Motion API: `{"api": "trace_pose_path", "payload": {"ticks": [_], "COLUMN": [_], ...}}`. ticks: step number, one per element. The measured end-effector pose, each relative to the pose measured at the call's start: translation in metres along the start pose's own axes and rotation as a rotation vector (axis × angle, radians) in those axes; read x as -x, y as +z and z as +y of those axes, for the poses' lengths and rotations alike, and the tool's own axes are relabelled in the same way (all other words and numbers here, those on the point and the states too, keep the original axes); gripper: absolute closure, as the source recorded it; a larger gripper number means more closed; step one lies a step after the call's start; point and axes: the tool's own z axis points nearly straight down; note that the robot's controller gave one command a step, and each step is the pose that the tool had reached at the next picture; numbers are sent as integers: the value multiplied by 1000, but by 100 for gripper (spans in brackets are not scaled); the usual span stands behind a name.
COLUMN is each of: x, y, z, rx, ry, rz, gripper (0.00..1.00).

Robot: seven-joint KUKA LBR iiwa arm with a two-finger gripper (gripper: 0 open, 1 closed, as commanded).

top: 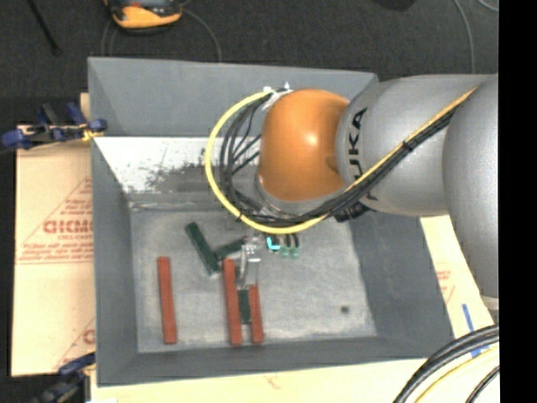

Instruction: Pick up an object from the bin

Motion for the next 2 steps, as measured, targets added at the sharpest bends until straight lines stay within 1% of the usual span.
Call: {"api": "trace_pose_path", "payload": {"ticks": [1,2], "x": [1,1], "y": [-3,-3], "z": [0,0], "rx": [0,0], "ry": [2,2], "rz": [-5,-5], "gripper": [0,0]}}
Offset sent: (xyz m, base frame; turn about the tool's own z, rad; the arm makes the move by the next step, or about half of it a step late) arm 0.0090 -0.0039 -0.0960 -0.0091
